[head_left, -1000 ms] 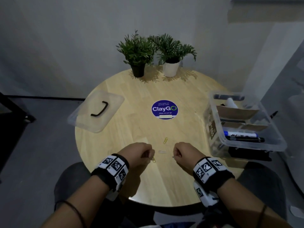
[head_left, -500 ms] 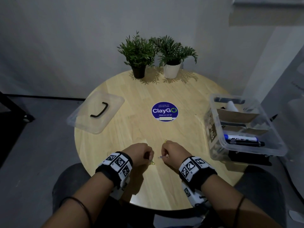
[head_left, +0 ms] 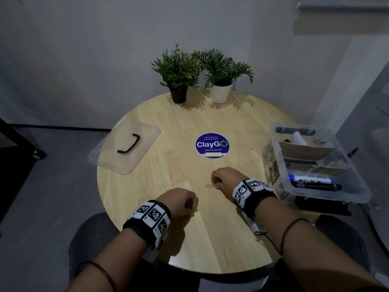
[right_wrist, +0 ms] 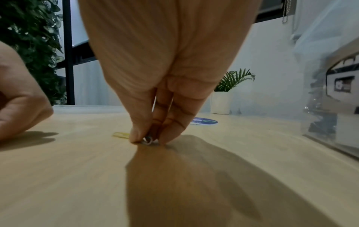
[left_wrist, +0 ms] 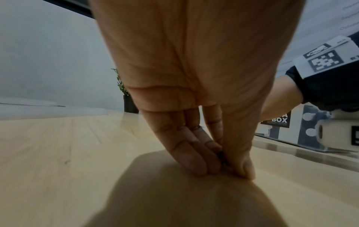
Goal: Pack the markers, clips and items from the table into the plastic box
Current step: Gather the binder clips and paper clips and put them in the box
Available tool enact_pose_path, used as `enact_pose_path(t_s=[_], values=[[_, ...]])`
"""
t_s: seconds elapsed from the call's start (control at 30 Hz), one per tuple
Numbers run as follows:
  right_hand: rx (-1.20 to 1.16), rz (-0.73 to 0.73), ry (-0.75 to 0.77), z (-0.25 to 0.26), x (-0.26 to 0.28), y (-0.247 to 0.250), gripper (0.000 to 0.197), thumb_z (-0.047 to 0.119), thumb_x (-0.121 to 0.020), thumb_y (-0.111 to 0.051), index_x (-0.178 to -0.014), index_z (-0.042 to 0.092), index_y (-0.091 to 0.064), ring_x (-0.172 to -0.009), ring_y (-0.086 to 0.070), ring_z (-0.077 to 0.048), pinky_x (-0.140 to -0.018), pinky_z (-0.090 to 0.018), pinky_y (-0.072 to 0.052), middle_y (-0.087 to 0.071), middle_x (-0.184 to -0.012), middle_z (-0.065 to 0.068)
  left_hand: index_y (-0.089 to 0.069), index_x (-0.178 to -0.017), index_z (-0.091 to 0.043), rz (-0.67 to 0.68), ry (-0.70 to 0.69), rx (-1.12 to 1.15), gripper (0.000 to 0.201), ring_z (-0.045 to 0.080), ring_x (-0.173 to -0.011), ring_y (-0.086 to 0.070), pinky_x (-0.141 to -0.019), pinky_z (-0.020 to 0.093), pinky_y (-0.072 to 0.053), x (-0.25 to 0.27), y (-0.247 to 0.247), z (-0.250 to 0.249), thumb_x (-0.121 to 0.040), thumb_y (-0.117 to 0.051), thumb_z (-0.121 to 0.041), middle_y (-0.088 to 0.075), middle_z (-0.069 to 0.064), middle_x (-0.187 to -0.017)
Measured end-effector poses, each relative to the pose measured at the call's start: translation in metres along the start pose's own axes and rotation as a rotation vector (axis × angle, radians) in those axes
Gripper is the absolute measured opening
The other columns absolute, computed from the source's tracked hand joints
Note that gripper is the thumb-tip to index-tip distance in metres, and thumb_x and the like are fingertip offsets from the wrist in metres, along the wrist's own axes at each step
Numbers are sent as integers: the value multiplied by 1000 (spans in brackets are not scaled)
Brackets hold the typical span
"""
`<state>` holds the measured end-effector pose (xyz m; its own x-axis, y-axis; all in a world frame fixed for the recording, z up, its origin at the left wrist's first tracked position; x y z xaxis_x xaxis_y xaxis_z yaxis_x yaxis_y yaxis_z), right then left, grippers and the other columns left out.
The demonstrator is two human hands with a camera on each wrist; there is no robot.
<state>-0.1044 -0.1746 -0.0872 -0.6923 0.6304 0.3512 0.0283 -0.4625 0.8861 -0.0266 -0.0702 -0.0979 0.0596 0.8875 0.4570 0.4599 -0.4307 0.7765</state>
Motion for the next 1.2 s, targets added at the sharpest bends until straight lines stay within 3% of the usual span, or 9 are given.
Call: enact_pose_path(t_s=[0.13, 0.37, 0.5, 0.63, 0.73, 0.8, 0.93, 1.07, 1.2], values=[[-41, -1, -21, -2, -2, -9, 12, 14, -89, -58, -98, 7, -63, -82, -47, -17, -74, -28, -39, -62, -109, -10, -63, -82, -24, -3, 6, 29, 9, 7, -80, -55, -65, 13, -38, -1, 0, 3, -80, -70, -18, -58, -12, -78], [-69, -74, -52, 12, 31, -9, 5, 15, -86, -56, -81, 16, -55, -86, -57, -26, -69, -28, -39, -61, -96, -8, -65, -80, -24, 7, 25, 29, 8, 3, -73, -53, -62, 10, -38, -3, 2, 1, -80, -70, -18, -56, -16, -68], [-295, -387, -64, 1, 78, 86, 9, 10, -80, -61, -76, 18, -61, -72, -56, -20, -67, -27, -43, -57, -75, -1, -67, -77, -25, 41, 54, 62, 9, 5, -75, -58, -72, 19, -47, -5, 2, 5, -79, -72, -17, -63, -12, -73], [-204, -715, -422, -98, 135, 197, 10, 10, -82, -62, -81, 3, -68, -82, -63, -31, -74, -30, -45, -67, -82, -15, -64, -72, -28, 3, 70, 42, 12, 8, -77, -60, -73, 22, -48, -9, 10, -1, -79, -69, -19, -65, -11, -77], [-150, -612, -698, -171, 139, 210, 24, 15, -81, -67, -72, -7, -65, -78, -63, -36, -67, -32, -48, -68, -88, -25, -63, -70, -29, -55, 36, 65, 13, 4, -76, -59, -70, 17, -46, -14, 18, -13, -78, -70, -21, -62, -15, -74], [-90, -486, -720, -193, 127, 203, 29, 20, -83, -65, -64, -2, -59, -70, -58, -31, -60, -29, -48, -68, -88, -23, -62, -69, -29, -69, 5, 83, 16, 1, -74, -57, -65, 14, -41, -15, 21, -22, -78, -72, -20, -60, -17, -73], [-49, -322, -753, -209, 117, 189, 18, 17, -87, -56, -96, 6, -68, -88, -62, -29, -71, -29, -51, -63, -93, -14, -60, -65, -32, -133, -12, 154, 22, -6, -70, -53, -63, 11, -36, -10, 29, -30, -79, -71, -19, -57, -20, -70], [-161, -360, -728, -220, 107, 192, 33, 10, -91, -53, -122, 0, -59, -115, -57, -35, -74, -27, -47, -58, -123, -20, -63, -71, -27, -197, 2, 247, 19, -10, -67, -54, -62, 3, -36, 0, 25, -23, -80, -69, -13, -59, -18, -73], [-269, -491, -633, -214, 124, 199, 32, 1, -93, -45, -118, 5, -65, -109, -61, -34, -95, -37, -48, -64, -122, -17, -65, -73, -35, -209, 11, 272, 19, -5, -80, -59, -73, 9, -43, 8, 13, -26, -80, -72, -19, -64, -16, -85]])
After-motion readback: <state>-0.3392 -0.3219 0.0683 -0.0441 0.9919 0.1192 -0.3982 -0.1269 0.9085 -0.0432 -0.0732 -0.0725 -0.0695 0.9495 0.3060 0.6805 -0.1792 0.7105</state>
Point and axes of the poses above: each hand's wrist, its own x-axis away from the middle knuckle, its own y-axis out of the back of the hand, z = x × y, the point moved 10 cm from there along -x, towards the middle knuckle
